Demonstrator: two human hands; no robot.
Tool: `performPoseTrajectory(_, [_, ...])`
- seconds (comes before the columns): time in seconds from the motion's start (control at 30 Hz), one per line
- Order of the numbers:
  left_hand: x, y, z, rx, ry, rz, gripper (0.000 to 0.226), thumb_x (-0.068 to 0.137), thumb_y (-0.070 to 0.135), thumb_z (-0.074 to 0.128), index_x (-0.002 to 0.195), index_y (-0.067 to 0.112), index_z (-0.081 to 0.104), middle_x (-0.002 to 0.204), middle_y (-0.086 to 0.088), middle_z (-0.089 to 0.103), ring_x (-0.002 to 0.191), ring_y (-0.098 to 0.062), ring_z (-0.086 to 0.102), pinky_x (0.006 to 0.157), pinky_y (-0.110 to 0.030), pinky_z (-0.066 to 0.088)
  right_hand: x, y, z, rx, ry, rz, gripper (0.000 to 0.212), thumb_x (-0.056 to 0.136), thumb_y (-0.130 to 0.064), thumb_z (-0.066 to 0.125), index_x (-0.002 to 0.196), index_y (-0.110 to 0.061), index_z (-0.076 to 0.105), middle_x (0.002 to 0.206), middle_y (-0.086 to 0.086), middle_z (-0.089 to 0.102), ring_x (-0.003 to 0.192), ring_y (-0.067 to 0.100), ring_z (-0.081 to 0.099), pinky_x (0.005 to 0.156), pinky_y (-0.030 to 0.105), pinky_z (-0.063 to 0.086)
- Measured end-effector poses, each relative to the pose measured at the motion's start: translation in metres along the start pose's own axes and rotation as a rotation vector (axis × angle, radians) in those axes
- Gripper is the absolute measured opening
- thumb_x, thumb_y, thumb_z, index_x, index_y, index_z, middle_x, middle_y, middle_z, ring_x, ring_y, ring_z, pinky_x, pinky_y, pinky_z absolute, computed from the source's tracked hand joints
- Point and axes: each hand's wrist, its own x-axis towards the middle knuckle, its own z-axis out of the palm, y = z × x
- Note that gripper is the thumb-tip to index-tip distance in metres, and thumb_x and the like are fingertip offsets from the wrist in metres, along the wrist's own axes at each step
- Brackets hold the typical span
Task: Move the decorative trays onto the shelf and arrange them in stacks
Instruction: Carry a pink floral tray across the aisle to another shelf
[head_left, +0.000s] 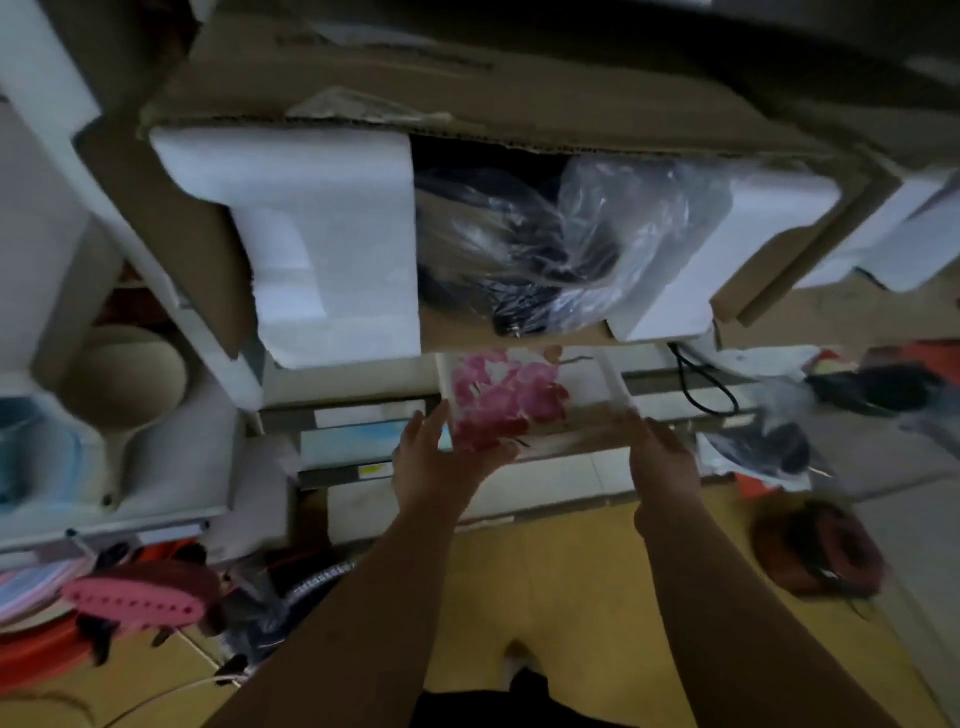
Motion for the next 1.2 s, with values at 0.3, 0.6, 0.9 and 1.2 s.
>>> performPoseTrajectory(0.3, [-0.012, 0.015, 0.043, -0.116, 0.171, -0.001, 0.055, 0.065, 0.092, 0.075, 0.108, 0.058, 0.071, 0.120, 0.010, 0.076, 0.114, -0.019, 0.072, 0.102, -0.051, 0.058, 0.045, -0.006, -0.001, -0.518, -0.101, -0.174, 0.059, 0.091, -0.065, 0.055, 0.120, -0.016, 0.070, 0.111, 0.013, 0.065, 0.104, 0.035, 0.061, 0.085, 0.042, 0.047])
performPoseTrajectory(0.6, [-0.021, 0.017, 0.096, 0.023, 0.444, -0.294, 0.088, 0.066, 0.089, 0.063, 0.135, 0.035, 0.053, 0.128, -0.003, 0.067, 0.117, -0.032, 0.066, 0.099, -0.059, 0.058, 0.066, -0.019, -0.037, -0.244, -0.392, -0.103, 0.073, 0.068, -0.071, 0.056, 0.131, -0.033, 0.061, 0.119, -0.003, 0.070, 0.107, 0.028, 0.066, 0.099, 0.050, 0.053])
performPoseTrajectory(0.9, [-0.059, 0.096, 0.081, -0.116, 0.589, -0.318, 0.089, 0.071, 0.073, 0.071, 0.145, 0.025, 0.056, 0.121, 0.000, 0.072, 0.111, -0.025, 0.069, 0.094, -0.044, 0.059, 0.081, -0.039, -0.059, 0.230, -0.425, 0.052, 0.018, 0.093, -0.033, 0.065, 0.097, -0.015, 0.065, 0.088, 0.002, 0.068, 0.084, 0.025, 0.065, 0.078, 0.038, 0.053])
performPoseTrajectory(1.2, [-0.040, 0.112, 0.063, -1.375, 0.490, -0.349, 0.012, 0.102, 0.011, 0.065, 0.114, 0.014, 0.066, 0.105, -0.005, 0.066, 0.080, -0.016, 0.071, 0.063, -0.022, 0.059, 0.100, -0.035, -0.069, 0.721, -0.783, 0.480, 0.008, 0.097, -0.007, 0.070, 0.103, -0.003, 0.070, 0.101, 0.012, 0.072, 0.093, 0.019, 0.073, 0.074, 0.026, 0.062])
